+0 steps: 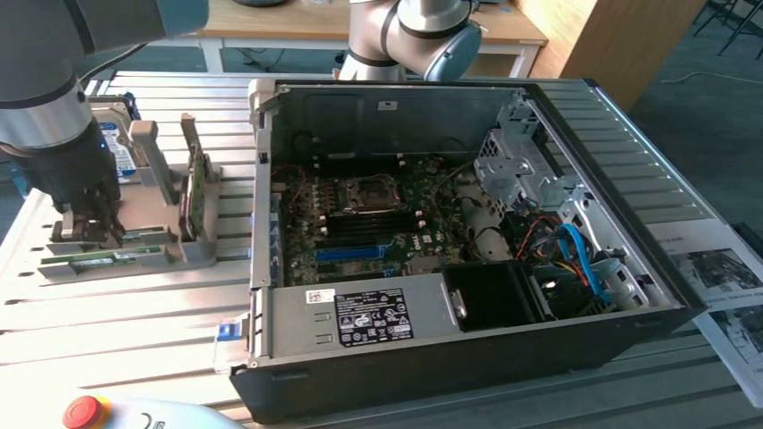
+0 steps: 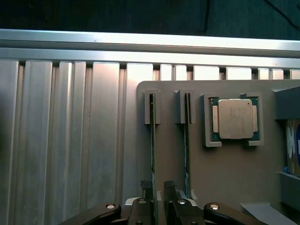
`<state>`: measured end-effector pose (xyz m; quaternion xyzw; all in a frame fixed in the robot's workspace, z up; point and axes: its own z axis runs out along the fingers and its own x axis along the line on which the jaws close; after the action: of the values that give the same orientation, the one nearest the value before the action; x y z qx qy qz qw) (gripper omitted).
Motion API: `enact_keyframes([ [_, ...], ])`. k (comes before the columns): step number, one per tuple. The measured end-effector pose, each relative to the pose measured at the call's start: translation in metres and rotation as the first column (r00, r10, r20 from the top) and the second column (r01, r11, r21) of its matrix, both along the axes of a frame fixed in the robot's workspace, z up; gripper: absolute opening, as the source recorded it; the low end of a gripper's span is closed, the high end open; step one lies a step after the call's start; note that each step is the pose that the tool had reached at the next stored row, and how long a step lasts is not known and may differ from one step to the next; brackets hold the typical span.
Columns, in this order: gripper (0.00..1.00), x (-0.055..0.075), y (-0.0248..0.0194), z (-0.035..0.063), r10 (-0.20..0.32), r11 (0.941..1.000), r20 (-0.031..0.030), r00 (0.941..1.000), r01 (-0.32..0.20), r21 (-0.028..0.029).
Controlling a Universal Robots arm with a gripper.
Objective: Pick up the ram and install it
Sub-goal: 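Pick up the ram and move it above insertion slot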
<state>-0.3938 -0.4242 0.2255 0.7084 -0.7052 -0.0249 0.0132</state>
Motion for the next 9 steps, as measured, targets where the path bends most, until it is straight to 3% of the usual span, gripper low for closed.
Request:
enact_keyframes([
  [9, 0.24, 0.0, -0.0003, -0.0049, 0.0, 1.0, -0.0001, 1.0, 0.0, 0.0002],
])
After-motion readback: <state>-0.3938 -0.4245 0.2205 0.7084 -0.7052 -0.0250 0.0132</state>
